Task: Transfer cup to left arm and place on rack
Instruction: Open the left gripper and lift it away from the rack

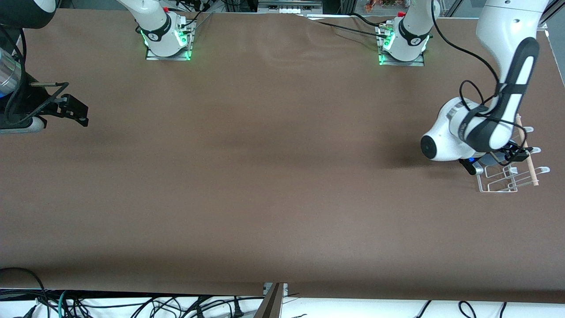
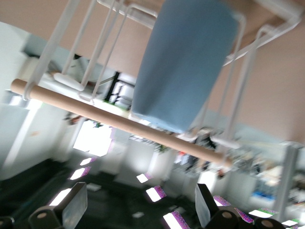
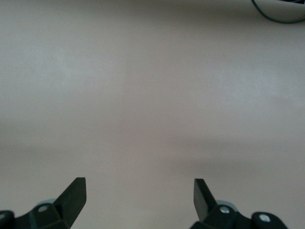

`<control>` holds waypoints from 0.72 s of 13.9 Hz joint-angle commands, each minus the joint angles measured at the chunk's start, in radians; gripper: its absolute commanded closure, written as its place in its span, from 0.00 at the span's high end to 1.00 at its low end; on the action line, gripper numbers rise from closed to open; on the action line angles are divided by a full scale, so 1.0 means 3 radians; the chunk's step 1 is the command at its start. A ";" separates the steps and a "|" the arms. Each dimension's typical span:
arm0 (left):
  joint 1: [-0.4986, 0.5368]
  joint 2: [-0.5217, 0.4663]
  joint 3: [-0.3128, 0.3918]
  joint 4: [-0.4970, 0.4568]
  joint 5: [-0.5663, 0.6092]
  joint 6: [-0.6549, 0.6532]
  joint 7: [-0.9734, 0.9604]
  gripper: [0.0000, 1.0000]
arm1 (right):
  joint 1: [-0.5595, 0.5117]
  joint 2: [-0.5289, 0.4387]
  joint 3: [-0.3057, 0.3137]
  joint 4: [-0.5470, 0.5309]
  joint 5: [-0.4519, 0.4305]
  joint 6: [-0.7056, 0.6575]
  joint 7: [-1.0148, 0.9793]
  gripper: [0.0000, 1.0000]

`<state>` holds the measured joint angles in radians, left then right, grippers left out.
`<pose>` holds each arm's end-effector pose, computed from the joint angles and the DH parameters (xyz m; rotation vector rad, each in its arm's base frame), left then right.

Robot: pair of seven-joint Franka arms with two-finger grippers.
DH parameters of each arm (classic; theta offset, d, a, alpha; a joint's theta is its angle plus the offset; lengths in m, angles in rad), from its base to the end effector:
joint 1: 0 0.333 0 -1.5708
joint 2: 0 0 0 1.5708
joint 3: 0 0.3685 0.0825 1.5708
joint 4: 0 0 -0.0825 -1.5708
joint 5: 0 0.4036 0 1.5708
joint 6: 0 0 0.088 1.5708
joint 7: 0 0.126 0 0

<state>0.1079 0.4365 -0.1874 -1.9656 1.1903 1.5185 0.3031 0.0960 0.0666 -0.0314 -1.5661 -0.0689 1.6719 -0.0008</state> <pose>0.5890 0.0817 0.2913 -1.7745 0.8945 0.9895 0.6069 0.0319 0.6304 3.0695 0.1092 0.0637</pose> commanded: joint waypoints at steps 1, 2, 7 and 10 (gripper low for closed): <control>0.0024 -0.0013 -0.0030 0.0410 -0.0758 -0.0030 0.0007 1.00 | -0.0080 -0.0089 0.0069 -0.0072 -0.0006 -0.0035 0.0079 1.00; 0.0024 -0.0013 -0.0030 0.0532 -0.1065 -0.0035 -0.0003 1.00 | -0.0075 -0.0069 0.0059 -0.0067 -0.0006 -0.0035 0.0069 1.00; -0.0129 0.0002 -0.0040 0.0742 -0.2195 -0.0107 -0.1115 1.00 | -0.0075 -0.0017 0.0043 0.0015 0.0015 -0.0035 0.0054 1.00; -0.0201 -0.0013 -0.0040 0.1171 -0.2968 -0.0163 -0.1455 1.00 | -0.0069 -0.0012 0.0043 0.0025 0.0010 -0.0030 0.0054 1.00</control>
<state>0.0576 0.4350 -0.2031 -1.7185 0.4128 1.5083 -0.0833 0.0893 0.0679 -0.0313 -1.5655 -0.0686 1.6683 0.0051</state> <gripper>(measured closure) 0.000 0.000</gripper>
